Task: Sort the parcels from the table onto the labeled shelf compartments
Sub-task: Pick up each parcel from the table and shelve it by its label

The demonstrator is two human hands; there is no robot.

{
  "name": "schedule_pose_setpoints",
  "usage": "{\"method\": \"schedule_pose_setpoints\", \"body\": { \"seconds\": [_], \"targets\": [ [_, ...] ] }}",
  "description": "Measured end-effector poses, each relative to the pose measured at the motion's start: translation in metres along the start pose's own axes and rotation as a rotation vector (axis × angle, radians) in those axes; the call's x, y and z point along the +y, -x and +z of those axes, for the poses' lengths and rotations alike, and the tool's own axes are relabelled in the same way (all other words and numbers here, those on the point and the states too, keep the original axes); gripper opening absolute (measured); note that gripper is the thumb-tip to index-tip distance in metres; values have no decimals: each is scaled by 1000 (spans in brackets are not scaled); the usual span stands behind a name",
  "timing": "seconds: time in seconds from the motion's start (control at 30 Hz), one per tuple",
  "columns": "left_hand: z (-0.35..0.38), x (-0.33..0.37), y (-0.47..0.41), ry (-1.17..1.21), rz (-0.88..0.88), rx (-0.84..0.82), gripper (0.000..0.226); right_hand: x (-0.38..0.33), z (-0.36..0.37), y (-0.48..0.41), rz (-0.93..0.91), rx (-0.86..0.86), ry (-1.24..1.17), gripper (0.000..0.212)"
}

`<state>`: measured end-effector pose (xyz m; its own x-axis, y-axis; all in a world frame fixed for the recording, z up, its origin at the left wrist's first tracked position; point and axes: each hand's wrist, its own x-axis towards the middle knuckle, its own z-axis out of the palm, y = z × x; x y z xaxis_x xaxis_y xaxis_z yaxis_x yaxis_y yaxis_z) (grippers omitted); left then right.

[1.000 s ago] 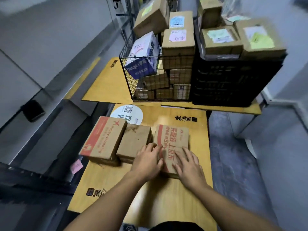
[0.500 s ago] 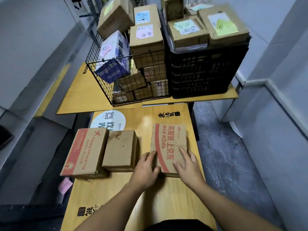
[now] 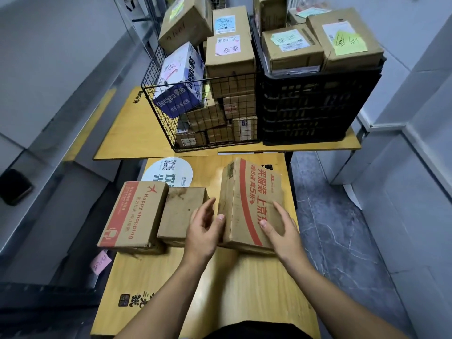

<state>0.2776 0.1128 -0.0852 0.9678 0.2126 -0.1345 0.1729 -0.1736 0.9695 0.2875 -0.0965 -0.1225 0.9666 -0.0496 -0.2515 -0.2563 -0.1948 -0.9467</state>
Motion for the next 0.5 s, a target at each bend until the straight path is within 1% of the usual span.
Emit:
{"method": "schedule_pose_setpoints", "body": {
  "seconds": [0.07,0.13,0.2,0.27,0.33,0.37,0.4,0.43,0.5],
  "targets": [
    [-5,-1,1,-14,-37,-66,59,-6,1,5,-31,-20,-6,62],
    [-6,1,6,-28,-49,-114,63,-11,2,8,-49,-47,-3,56],
    [-5,4,11,4,-48,-131,61,-14,3,10,-61,-95,49,50],
    [-4,6,15,32,-40,-112,59,-16,4,10,-64,-138,129,49],
    [-4,6,18,-2,-9,-97,56,-20,4,10,-53,-158,176,48],
    [-4,5,19,-56,12,-94,53,-22,5,10,-33,-162,191,48],
    [-3,5,20,-127,39,-97,51,-24,7,10,-8,-169,201,53],
    [-2,5,22,-196,70,-102,50,-28,11,11,9,-185,190,64],
    [1,6,26,-270,133,-104,51,-33,18,14,43,-220,62,90]
  ]
}}
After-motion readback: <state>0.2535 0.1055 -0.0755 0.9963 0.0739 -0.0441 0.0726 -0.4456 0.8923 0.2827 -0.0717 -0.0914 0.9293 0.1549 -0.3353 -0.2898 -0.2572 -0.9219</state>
